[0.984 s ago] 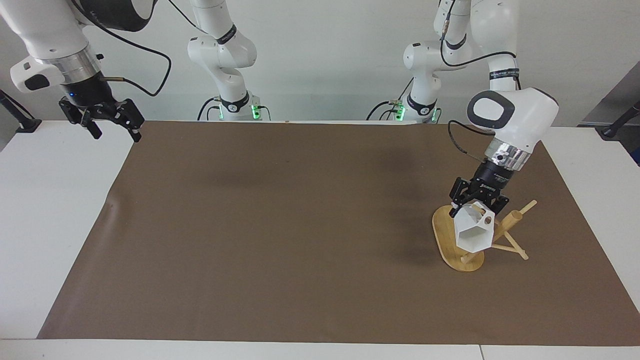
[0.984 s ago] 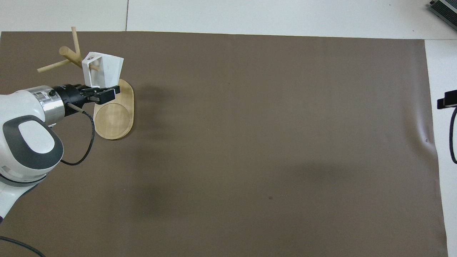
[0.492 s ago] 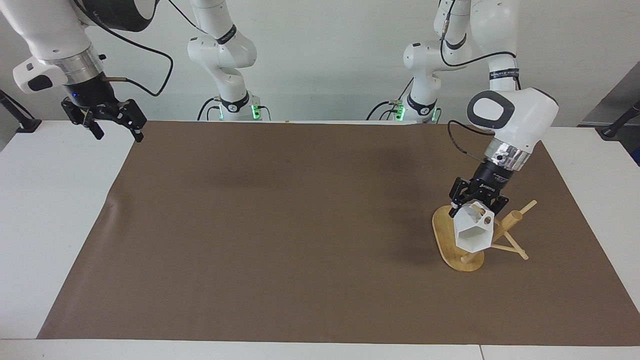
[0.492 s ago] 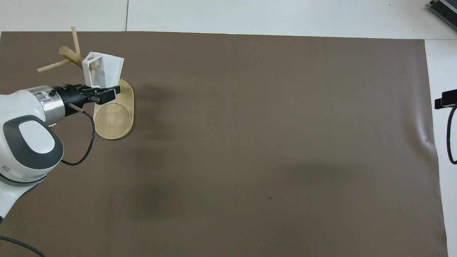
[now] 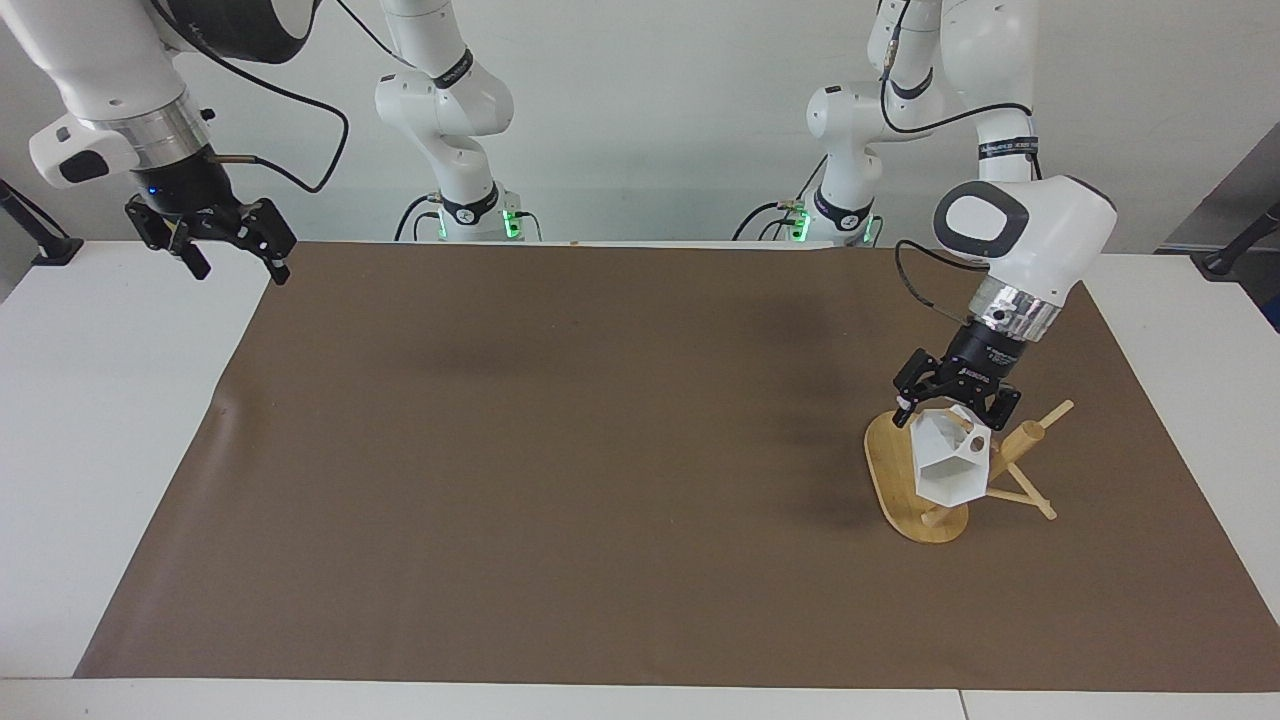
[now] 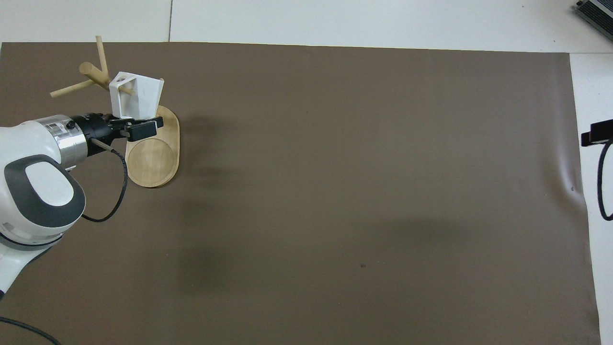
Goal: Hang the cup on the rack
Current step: 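Lower the cup handle onto the rack peg with the left gripper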
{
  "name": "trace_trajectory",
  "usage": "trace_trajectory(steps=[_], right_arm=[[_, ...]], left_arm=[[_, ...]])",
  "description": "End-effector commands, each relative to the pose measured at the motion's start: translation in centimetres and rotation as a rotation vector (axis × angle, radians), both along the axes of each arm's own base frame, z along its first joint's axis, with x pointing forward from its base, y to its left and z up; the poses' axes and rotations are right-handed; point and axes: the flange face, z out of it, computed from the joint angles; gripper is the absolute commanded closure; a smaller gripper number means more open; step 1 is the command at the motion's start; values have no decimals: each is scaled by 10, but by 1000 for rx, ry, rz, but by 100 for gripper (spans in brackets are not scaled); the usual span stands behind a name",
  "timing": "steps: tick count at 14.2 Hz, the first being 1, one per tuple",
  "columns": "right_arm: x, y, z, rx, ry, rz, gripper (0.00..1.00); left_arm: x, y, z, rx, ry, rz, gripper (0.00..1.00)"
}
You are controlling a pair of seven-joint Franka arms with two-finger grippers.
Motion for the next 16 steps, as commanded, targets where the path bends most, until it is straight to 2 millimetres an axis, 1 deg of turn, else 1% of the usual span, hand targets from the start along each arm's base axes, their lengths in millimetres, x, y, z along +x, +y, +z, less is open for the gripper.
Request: trace_trajectory(steps=[1, 4, 6, 7, 8, 9, 12, 14, 16], right_arm=[[-6, 2, 1, -2, 9, -15, 0], [-6, 2, 1, -2, 9, -15, 0], [-6, 3, 0, -1, 12, -12, 0], [-6, 4, 0, 0, 12, -12, 0], [-6, 3, 0, -2, 10, -10, 0], [-6, 3, 0, -2, 10, -12, 0], [-5, 6, -1, 0, 13, -7, 0], [-5, 7, -2, -1, 15, -4, 0], [-5, 10, -2, 1, 16, -1, 0]], left_arm=[[-3, 0, 3, -16, 18, -7, 0], [-3, -2, 3, -1, 33, -38, 0], [-3, -2, 9, 18, 43, -71, 0], [-2, 6, 12, 26, 50, -76, 0], [-2, 9, 17, 29, 60, -91, 0], [-3, 7, 19, 33, 78, -118, 0], [-13, 12, 36, 87, 103, -182, 0], [-22, 11, 52, 115, 110, -224, 0], [-32, 8, 65, 187, 121, -286, 0]])
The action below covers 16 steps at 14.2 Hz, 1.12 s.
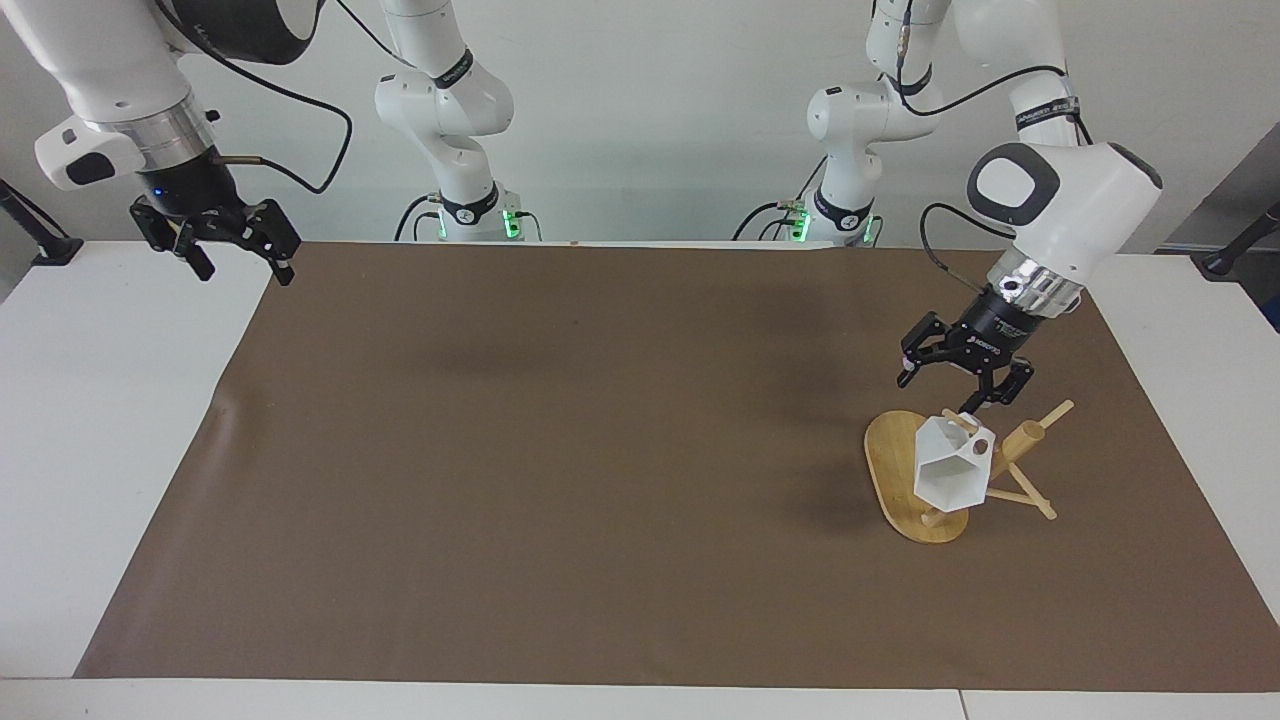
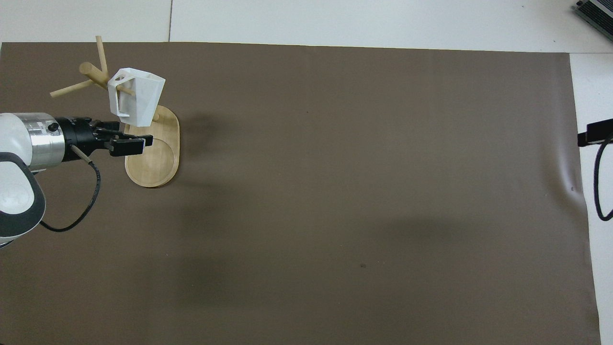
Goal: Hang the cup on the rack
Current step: 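Lower the cup handle onto the rack peg with the left gripper, then open the left gripper and withdraw it from the cup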
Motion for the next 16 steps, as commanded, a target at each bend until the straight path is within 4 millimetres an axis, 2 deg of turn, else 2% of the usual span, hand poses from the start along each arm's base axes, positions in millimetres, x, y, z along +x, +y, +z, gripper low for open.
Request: trace_trajectory(steps=[1, 6, 9, 13, 16], right_arm=[[-6, 5, -1, -1, 13, -9, 0], [-4, 14, -1, -2, 13, 9, 0], [-5, 13, 0, 0, 10, 5, 0], [-5, 13, 0, 0, 10, 6, 0], [-5, 13, 0, 0, 11, 5, 0]], left_arm=[[-15, 2, 22, 97, 13, -76, 0], [-9, 0, 55, 240, -126, -445, 0], [-9, -3, 62, 308, -219, -731, 0], [-21, 3, 60, 352, -280, -1127, 0], [-27, 5, 72, 456, -301, -1457, 0]])
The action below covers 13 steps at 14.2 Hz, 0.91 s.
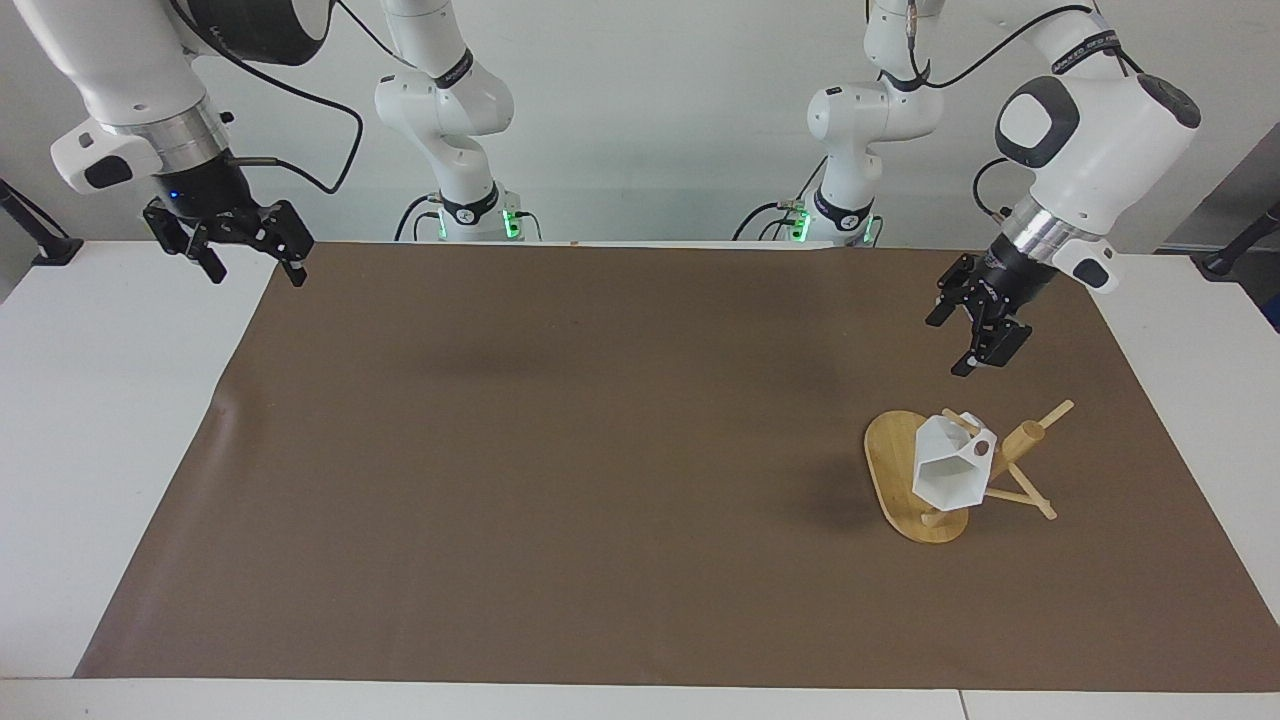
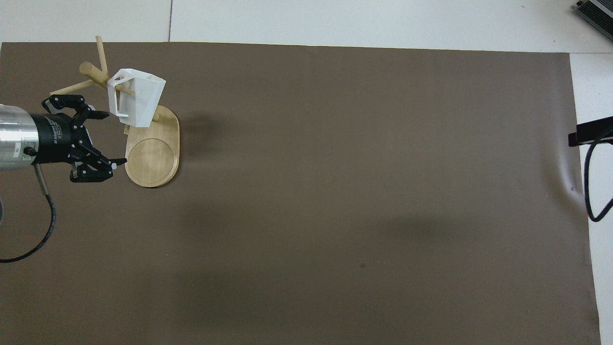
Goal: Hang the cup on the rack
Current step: 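Open the left gripper and withdraw it from the cup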
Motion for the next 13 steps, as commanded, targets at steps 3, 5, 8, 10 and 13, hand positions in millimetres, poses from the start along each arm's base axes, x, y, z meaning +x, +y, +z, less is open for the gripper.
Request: trace_trajectory(steps=[3, 5, 8, 10, 13], right_arm=[[-7, 0, 1, -1, 8, -17, 0], [-7, 0, 1, -1, 8, -16, 0], [-7, 0, 1, -2, 8, -17, 0], [-7, -1, 1, 0, 10, -19, 0], [-7, 0, 1, -1, 8, -17, 0]], left_arm=[[-2, 4, 33, 108, -69, -430, 0], [0, 4, 43, 142, -103, -554, 0], [-1, 3, 52, 183, -123, -807, 0], [0, 5, 64, 193, -147, -926, 0], [5, 6, 75, 277, -147, -1143, 0]])
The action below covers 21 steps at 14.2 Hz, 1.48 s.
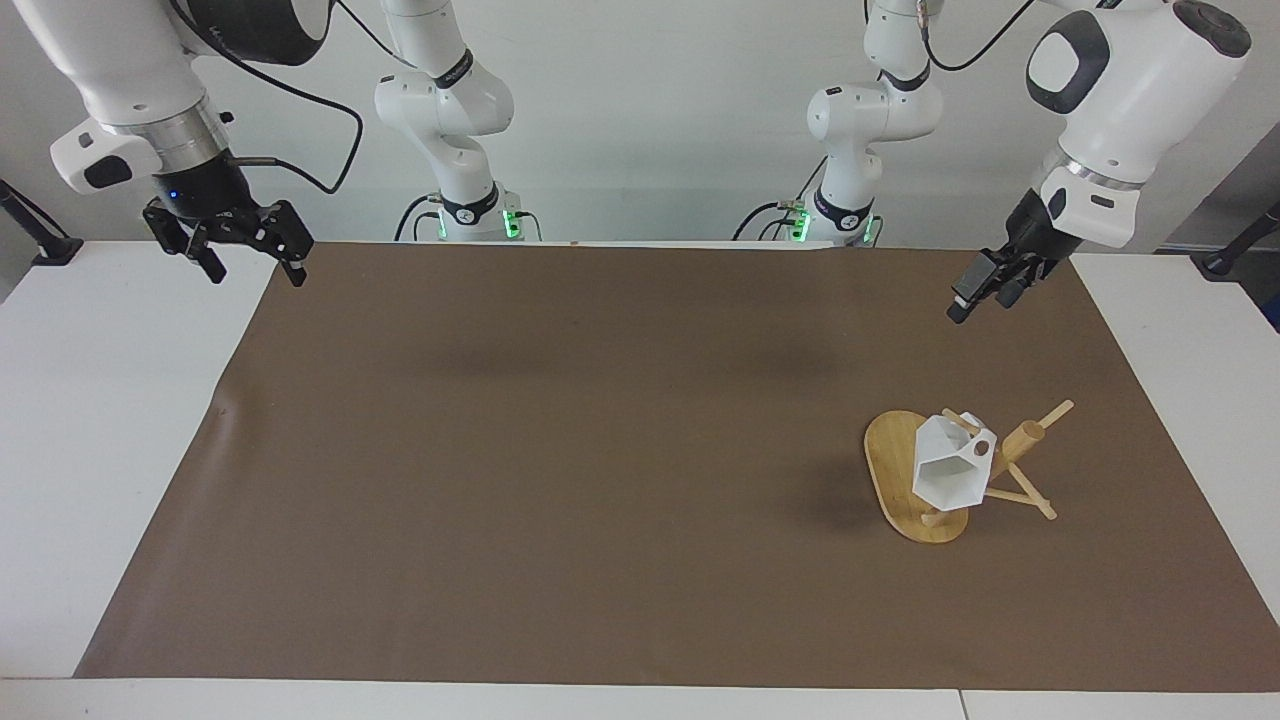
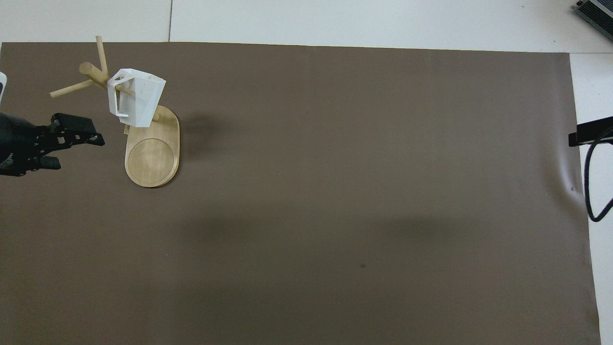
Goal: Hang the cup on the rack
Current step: 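Open the left gripper and withdraw it from the cup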
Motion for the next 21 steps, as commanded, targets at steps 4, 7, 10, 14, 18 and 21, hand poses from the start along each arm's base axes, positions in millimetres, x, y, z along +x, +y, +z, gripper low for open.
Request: trace_trajectory(steps=[4, 7, 10, 14, 18, 21], right_arm=[[-7, 0, 2, -1, 8, -18, 0], [-7, 0, 2, -1, 7, -17, 0], [-7, 0, 2, -1, 8, -17, 0], [-7, 0, 2, -1, 7, -18, 0], [-7, 0, 2, -1, 8, -17, 0], [-7, 0, 2, -1, 8, -17, 0]], left_arm=[[17, 14, 29, 113, 20, -285, 0], [23, 20, 44, 109, 72, -332, 0], [19, 25, 58, 118, 83, -357, 0], [-8, 28, 74, 119, 104, -365, 0], [-17, 22, 71, 117, 110, -373, 0], [-18, 24, 72, 118, 115, -368, 0]])
